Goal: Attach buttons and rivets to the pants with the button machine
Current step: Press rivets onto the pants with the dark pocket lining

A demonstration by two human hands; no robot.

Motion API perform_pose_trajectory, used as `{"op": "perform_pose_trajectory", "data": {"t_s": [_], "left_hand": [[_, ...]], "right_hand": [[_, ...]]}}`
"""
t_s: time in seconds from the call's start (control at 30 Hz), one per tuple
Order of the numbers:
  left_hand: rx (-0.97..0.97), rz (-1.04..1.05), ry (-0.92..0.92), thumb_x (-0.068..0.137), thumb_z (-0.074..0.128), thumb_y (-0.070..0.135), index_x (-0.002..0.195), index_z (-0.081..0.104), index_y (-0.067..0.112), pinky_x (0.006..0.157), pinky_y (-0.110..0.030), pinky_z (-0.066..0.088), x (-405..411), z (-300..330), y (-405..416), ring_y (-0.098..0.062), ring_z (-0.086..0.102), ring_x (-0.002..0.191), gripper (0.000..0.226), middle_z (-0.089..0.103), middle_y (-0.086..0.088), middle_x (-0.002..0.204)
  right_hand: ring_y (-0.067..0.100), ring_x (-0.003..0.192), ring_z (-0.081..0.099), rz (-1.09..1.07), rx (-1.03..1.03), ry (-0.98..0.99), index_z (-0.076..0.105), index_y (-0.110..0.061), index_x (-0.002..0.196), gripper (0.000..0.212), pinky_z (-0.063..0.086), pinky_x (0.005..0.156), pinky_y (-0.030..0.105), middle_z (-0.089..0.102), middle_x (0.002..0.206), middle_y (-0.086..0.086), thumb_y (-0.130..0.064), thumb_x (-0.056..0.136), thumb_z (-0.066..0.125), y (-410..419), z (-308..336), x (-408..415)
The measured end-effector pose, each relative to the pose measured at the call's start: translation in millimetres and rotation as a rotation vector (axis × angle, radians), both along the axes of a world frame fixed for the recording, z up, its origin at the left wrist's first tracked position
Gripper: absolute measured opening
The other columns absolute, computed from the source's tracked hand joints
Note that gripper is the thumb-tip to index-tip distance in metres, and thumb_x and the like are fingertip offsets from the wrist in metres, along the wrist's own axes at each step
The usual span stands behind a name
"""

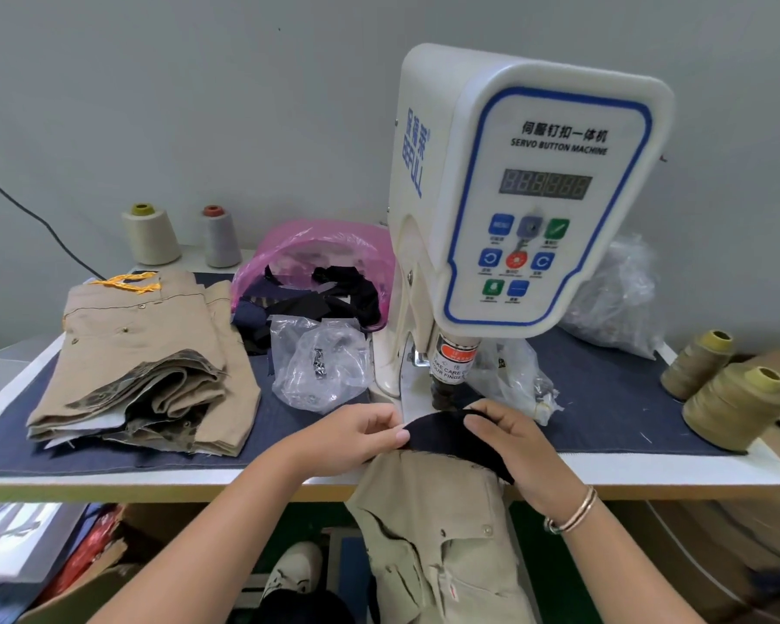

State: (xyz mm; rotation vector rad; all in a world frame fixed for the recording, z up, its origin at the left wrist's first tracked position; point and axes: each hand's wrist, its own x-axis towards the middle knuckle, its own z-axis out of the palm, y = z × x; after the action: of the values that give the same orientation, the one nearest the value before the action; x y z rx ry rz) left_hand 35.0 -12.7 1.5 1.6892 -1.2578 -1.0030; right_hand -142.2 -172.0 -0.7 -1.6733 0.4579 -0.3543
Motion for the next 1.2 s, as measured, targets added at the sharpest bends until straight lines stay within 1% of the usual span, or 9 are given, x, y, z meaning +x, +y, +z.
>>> {"op": "perform_pose_trajectory", "data": {"t_s": [0.13, 0.3, 0.4, 0.57, 0.7, 0.83, 1.0, 1.1, 1.2], "left_hand": [[-0.029, 0.081, 0.084, 0.096, 0.057, 0.03, 0.077, 0.055, 0.017, 0.067, -0.028, 0.031, -0.1, -3.9, -5.8, -0.015, 0.039, 0.071, 0.022, 0.048, 0.002, 0.073], [-0.019, 0.149, 0.168, 0.09, 0.062, 0.038, 0.075, 0.058, 0.022, 0.061, -0.024, 0.028, 0.8, -11.5, -10.9, -0.016, 0.035, 0.071, 0.022, 0.047, -0.001, 0.074], [-0.016, 0.16, 0.215, 0.081, 0.062, 0.043, 0.073, 0.06, 0.025, 0.058, -0.02, 0.029, 2.0, -12.7, -12.5, -0.012, 0.036, 0.064, 0.019, 0.048, 0.003, 0.07], [-0.012, 0.176, 0.219, 0.079, 0.063, 0.046, 0.07, 0.062, 0.031, 0.055, -0.017, 0.03, 0.2, -16.1, -15.4, -0.008, 0.037, 0.059, 0.017, 0.048, 0.004, 0.068], [-0.02, 0.182, 0.211, 0.077, 0.064, 0.048, 0.072, 0.063, 0.03, 0.058, -0.018, 0.032, -0.8, -16.7, -18.2, -0.01, 0.038, 0.064, 0.019, 0.048, -0.002, 0.074], [-0.02, 0.174, 0.224, 0.079, 0.064, 0.045, 0.074, 0.062, 0.027, 0.061, -0.018, 0.034, 0.3, -18.2, -18.2, -0.01, 0.04, 0.066, 0.019, 0.051, 0.001, 0.073], [-0.039, 0.155, 0.262, 0.091, 0.062, 0.029, 0.076, 0.061, 0.024, 0.06, -0.018, 0.033, 1.3, -18.8, -17.1, -0.008, 0.04, 0.062, 0.016, 0.051, 0.002, 0.071], [-0.052, 0.119, 0.271, 0.095, 0.059, 0.021, 0.075, 0.058, 0.023, 0.059, -0.013, 0.034, 0.2, -17.3, -14.2, -0.003, 0.041, 0.059, 0.02, 0.053, 0.011, 0.065], [-0.058, 0.044, 0.264, 0.096, 0.058, 0.021, 0.079, 0.056, 0.019, 0.064, -0.012, 0.036, 0.2, -16.9, -6.8, -0.004, 0.043, 0.065, 0.017, 0.053, 0.012, 0.068]], "right_hand": [[0.013, 0.083, 0.064, -0.102, 0.158, -0.039, 0.073, -0.02, 0.087, 0.021, 0.05, 0.073, 0.021, 0.072, 0.089, 0.003, -0.014, 0.093, 0.054, -0.8, -8.8, 5.0], [0.014, 0.081, 0.068, -0.155, 0.256, -0.043, 0.075, -0.02, 0.087, 0.022, 0.053, 0.068, 0.022, 0.074, 0.091, 0.008, -0.013, 0.093, 0.055, -1.9, -11.4, 8.1], [0.016, 0.081, 0.068, -0.173, 0.288, -0.041, 0.075, -0.019, 0.085, 0.021, 0.054, 0.068, 0.023, 0.073, 0.091, 0.01, -0.014, 0.092, 0.056, -4.2, -13.6, 7.7], [0.018, 0.084, 0.068, -0.245, 0.325, -0.057, 0.075, -0.018, 0.083, 0.019, 0.055, 0.069, 0.025, 0.073, 0.094, 0.012, -0.014, 0.091, 0.058, -8.8, -19.1, 5.6], [0.016, 0.08, 0.069, -0.281, 0.362, -0.067, 0.075, -0.017, 0.08, 0.02, 0.055, 0.065, 0.024, 0.073, 0.09, 0.011, -0.012, 0.091, 0.058, -9.8, -19.8, 5.9], [0.015, 0.08, 0.068, -0.276, 0.338, -0.08, 0.076, -0.019, 0.078, 0.023, 0.055, 0.066, 0.023, 0.073, 0.089, 0.01, -0.012, 0.091, 0.057, -9.4, -19.5, 6.1], [0.015, 0.081, 0.069, -0.262, 0.35, -0.075, 0.075, -0.02, 0.078, 0.023, 0.054, 0.065, 0.023, 0.074, 0.09, 0.009, -0.014, 0.091, 0.057, -8.3, -18.7, 5.3], [0.013, 0.08, 0.067, -0.25, 0.341, -0.055, 0.075, -0.023, 0.076, 0.018, 0.054, 0.066, 0.022, 0.073, 0.087, 0.005, -0.017, 0.087, 0.061, -5.5, -17.1, 1.6], [0.013, 0.075, 0.063, -0.08, 0.331, -0.055, 0.072, -0.022, 0.077, 0.008, 0.051, 0.065, 0.021, 0.069, 0.08, 0.003, -0.024, 0.078, 0.064, 0.3, -9.8, -10.3]]}}
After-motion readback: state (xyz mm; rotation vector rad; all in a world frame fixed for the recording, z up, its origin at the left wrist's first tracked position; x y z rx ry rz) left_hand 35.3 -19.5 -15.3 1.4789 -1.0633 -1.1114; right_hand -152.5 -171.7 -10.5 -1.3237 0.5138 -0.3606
